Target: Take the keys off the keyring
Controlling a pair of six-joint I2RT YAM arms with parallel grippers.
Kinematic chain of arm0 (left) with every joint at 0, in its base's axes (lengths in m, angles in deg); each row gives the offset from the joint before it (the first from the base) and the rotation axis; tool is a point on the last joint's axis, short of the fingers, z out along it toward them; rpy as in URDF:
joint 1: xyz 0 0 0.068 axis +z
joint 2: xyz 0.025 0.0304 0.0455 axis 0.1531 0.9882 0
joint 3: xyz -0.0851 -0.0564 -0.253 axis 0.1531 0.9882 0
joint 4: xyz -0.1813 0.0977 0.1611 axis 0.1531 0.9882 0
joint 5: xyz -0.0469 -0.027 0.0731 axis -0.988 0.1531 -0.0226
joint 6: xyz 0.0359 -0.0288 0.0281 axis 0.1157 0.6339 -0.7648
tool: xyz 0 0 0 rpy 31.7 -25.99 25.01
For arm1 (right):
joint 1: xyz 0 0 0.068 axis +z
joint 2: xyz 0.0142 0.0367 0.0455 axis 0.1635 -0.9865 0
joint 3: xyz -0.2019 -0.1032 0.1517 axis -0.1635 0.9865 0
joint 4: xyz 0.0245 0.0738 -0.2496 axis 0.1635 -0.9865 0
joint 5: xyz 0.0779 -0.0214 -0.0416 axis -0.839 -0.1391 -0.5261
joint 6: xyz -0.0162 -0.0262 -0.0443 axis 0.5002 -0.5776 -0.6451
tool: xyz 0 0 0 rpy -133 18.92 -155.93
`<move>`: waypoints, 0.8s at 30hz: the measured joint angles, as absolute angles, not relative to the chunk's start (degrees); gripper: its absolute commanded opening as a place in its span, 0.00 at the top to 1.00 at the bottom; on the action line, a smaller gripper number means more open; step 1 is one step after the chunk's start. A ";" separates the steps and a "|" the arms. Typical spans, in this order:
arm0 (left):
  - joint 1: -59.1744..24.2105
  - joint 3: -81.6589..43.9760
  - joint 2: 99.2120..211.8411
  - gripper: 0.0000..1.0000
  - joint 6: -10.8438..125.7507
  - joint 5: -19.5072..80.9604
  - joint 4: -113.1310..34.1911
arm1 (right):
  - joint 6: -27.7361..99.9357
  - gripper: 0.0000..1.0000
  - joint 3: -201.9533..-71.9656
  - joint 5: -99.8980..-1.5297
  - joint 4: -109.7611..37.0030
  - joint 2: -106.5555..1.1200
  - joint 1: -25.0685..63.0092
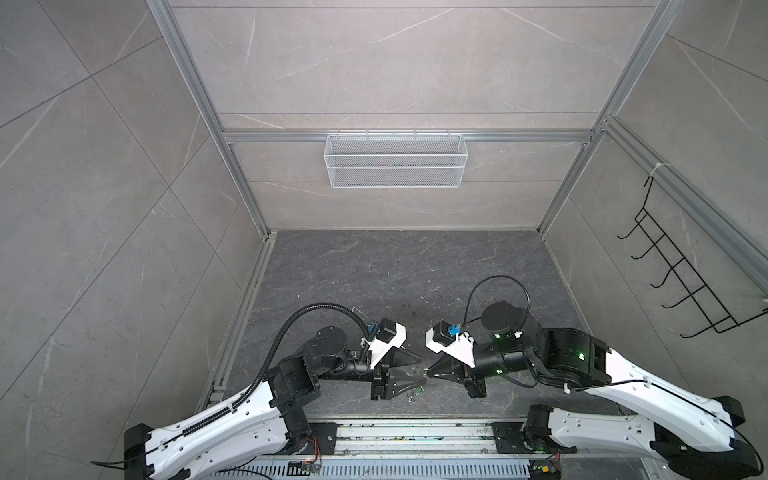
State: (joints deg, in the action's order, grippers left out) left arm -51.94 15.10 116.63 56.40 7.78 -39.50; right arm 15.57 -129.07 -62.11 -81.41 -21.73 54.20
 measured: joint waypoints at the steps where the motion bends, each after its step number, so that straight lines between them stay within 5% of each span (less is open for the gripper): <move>1: -51.94 15.10 116.80 0.52 56.46 7.39 -39.61 | 15.59 1.00 -129.09 -62.09 -81.41 -21.73 54.11; 9: -51.94 15.10 116.28 0.59 56.66 7.26 -39.17 | 15.59 1.00 -129.64 -61.90 -81.61 -21.65 53.55; 24: -51.94 17.94 109.85 0.54 56.73 23.10 -38.08 | 15.57 1.00 -130.43 -61.90 -81.65 -21.38 53.35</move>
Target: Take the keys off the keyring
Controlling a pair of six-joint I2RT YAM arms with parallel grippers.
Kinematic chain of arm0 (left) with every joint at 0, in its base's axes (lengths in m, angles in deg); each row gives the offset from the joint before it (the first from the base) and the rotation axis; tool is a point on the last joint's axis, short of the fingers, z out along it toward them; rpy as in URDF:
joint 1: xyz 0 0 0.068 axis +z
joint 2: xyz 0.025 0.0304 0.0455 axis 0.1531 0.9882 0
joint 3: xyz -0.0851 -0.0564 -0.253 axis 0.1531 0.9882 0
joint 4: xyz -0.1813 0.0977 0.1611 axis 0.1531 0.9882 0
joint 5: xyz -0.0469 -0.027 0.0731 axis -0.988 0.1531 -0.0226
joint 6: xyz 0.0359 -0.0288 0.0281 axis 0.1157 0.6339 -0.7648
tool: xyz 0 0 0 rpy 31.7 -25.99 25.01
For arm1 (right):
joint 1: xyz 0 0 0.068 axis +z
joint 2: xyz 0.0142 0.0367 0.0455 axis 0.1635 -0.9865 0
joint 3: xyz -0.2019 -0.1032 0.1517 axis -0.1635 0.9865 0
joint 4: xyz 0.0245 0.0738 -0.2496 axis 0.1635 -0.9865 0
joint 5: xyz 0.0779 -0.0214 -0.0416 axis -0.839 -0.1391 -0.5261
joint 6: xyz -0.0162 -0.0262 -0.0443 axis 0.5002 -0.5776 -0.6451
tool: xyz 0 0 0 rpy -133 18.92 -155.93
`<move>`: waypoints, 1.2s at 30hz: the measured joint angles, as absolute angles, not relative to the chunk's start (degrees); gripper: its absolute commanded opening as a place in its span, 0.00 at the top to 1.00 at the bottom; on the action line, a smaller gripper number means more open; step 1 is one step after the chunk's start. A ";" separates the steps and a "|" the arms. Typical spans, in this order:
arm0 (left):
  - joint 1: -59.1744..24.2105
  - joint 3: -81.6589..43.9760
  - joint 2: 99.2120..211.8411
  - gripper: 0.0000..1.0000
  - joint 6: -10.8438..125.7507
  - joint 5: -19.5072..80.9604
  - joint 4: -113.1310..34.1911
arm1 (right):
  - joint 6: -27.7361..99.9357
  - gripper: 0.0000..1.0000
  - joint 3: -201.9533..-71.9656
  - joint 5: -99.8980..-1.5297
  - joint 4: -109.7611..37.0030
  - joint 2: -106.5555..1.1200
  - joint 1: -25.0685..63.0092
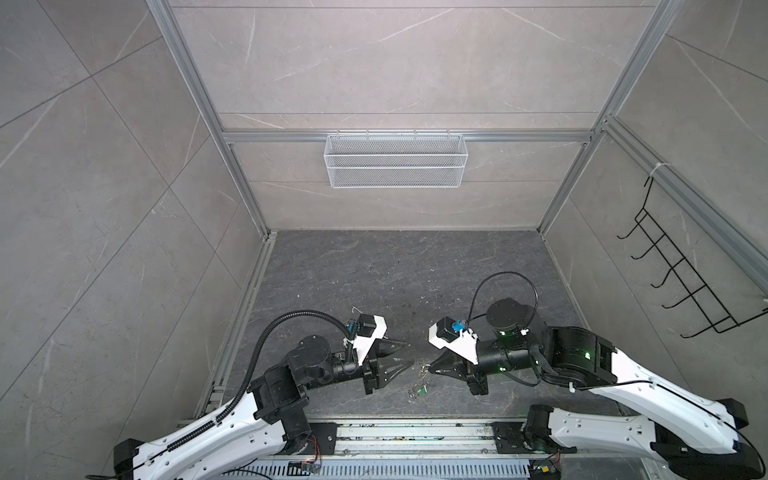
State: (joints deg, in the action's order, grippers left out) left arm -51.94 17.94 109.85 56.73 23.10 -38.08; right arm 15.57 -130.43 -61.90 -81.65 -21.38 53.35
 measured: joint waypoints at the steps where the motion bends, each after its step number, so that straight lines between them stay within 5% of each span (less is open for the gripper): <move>1: -51.97 17.94 110.62 0.54 56.73 23.08 -38.04 | 15.57 1.00 -130.45 -61.90 -81.65 -21.38 53.33; 21: -56.86 17.87 113.94 0.44 56.90 23.65 -33.91 | 15.15 1.00 -130.80 -61.72 -82.44 -21.45 52.69; 36: -58.24 16.71 115.47 0.45 55.63 26.69 -34.10 | 15.18 1.00 -130.80 -62.18 -81.96 -21.54 52.37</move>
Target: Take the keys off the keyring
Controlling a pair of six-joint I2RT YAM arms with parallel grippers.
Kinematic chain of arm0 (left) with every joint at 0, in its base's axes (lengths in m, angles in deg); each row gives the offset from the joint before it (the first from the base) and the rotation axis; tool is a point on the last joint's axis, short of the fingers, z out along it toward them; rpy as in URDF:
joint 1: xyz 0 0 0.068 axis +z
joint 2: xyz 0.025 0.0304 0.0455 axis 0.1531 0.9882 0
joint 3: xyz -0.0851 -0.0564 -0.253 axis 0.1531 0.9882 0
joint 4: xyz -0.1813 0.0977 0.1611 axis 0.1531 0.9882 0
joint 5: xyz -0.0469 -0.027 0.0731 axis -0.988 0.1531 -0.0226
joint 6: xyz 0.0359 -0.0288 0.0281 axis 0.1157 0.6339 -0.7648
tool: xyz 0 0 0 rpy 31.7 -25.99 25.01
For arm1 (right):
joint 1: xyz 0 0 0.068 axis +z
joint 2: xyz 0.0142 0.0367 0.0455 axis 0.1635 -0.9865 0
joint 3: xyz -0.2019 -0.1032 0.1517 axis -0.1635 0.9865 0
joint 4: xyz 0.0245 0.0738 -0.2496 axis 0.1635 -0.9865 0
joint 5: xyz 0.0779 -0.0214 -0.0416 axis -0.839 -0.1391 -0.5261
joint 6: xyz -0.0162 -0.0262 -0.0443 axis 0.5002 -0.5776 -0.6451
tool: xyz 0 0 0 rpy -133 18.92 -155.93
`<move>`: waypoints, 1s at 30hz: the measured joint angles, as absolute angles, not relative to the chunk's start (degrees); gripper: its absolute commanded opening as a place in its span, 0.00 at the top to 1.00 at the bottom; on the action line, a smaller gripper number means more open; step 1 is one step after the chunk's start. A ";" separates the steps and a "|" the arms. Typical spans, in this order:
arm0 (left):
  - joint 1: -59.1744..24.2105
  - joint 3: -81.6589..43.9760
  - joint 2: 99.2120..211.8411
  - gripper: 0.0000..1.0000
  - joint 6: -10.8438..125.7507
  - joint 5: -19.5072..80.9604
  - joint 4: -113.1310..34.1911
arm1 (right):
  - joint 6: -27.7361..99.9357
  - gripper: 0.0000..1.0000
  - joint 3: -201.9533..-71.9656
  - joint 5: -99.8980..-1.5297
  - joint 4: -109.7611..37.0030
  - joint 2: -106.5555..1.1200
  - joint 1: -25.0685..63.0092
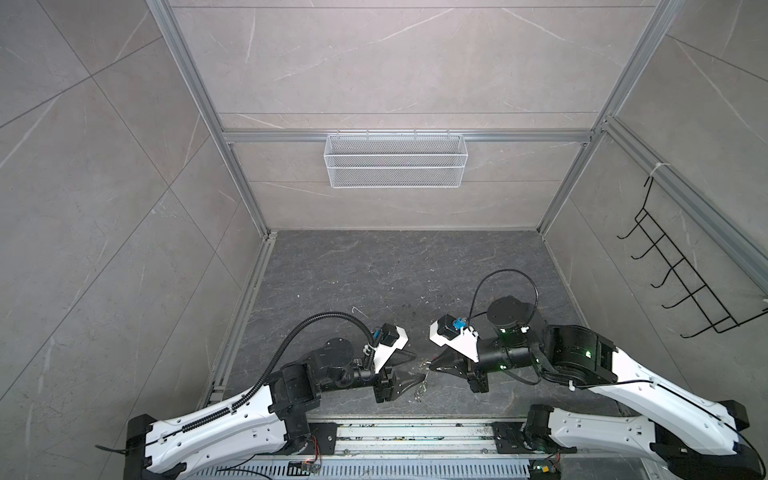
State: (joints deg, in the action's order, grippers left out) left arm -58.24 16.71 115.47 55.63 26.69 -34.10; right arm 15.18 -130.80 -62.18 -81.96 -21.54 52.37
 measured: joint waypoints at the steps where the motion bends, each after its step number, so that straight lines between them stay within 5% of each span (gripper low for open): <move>1: -58.24 16.32 115.84 0.46 55.28 26.82 -34.28 | 15.18 1.00 -130.80 -62.40 -81.81 -21.56 52.37; 5: -58.33 15.47 116.58 0.51 54.06 28.09 -34.65 | 15.20 1.00 -130.80 -62.86 -81.13 -21.56 52.37; 19: -58.78 15.44 115.99 1.00 52.31 29.03 -35.55 | 15.24 1.00 -130.36 -62.35 -80.12 -21.60 52.04; 30: -58.78 15.64 113.07 1.00 52.79 30.73 -35.15 | 16.73 1.00 -129.20 -60.06 -76.87 -20.55 52.06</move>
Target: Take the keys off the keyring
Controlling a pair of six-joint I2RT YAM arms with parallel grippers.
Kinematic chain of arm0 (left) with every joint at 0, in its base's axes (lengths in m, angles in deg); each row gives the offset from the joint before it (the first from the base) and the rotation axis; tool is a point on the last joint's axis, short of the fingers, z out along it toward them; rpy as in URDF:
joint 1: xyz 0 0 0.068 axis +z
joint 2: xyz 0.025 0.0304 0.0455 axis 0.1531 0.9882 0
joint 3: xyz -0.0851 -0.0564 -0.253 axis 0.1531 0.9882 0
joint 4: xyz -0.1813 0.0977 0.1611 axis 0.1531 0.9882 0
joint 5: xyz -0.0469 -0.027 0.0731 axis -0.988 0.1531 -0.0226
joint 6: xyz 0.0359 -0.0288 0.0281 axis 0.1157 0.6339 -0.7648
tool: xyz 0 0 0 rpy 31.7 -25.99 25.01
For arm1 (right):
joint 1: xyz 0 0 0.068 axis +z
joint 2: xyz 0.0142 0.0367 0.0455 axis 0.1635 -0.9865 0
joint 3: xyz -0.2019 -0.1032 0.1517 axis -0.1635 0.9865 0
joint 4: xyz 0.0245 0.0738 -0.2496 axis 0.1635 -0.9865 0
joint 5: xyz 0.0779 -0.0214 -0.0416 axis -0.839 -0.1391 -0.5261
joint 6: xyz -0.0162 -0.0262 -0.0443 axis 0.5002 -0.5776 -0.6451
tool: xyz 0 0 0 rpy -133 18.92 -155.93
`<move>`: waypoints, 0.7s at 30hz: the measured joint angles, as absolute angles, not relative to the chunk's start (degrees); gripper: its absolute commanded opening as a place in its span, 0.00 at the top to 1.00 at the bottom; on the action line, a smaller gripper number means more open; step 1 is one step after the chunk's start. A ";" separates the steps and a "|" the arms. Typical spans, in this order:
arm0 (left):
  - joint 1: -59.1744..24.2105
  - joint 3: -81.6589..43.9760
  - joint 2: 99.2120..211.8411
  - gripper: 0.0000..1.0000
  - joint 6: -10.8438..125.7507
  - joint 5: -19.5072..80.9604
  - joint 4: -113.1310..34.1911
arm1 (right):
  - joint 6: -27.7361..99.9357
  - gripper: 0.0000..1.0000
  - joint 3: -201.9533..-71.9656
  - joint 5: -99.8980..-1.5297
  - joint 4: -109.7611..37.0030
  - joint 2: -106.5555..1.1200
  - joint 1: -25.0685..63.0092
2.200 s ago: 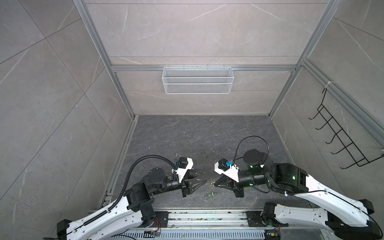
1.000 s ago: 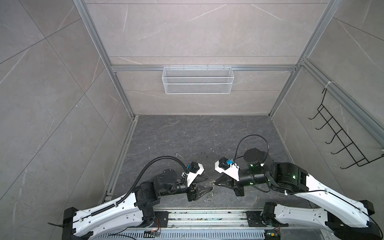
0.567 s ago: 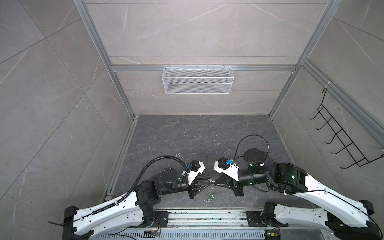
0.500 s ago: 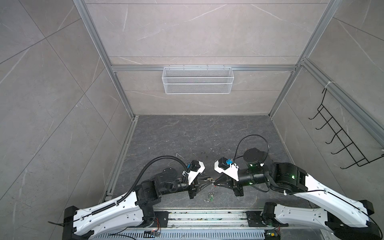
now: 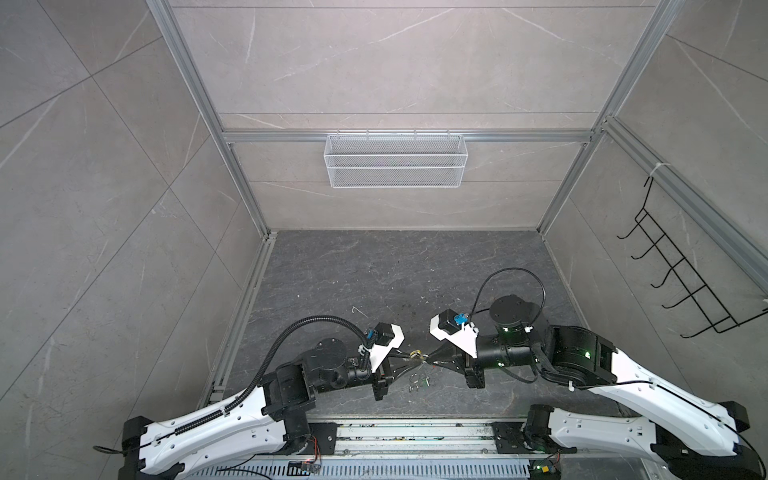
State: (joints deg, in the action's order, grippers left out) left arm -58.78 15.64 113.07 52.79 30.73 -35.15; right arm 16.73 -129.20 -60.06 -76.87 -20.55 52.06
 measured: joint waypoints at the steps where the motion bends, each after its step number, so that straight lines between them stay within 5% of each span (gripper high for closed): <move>1: -58.78 15.66 112.93 1.00 52.84 30.99 -35.13 | 17.23 1.00 -128.81 -59.71 -76.30 -20.31 52.06; 21: -60.77 16.56 111.84 1.00 53.93 38.62 -35.22 | 20.86 1.00 -125.97 -55.84 -71.21 -18.78 52.06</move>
State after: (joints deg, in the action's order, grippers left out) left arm -60.77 16.56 111.84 53.93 38.62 -35.22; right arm 20.86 -125.97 -55.84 -71.21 -18.78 52.06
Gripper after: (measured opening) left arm 0.068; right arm 0.049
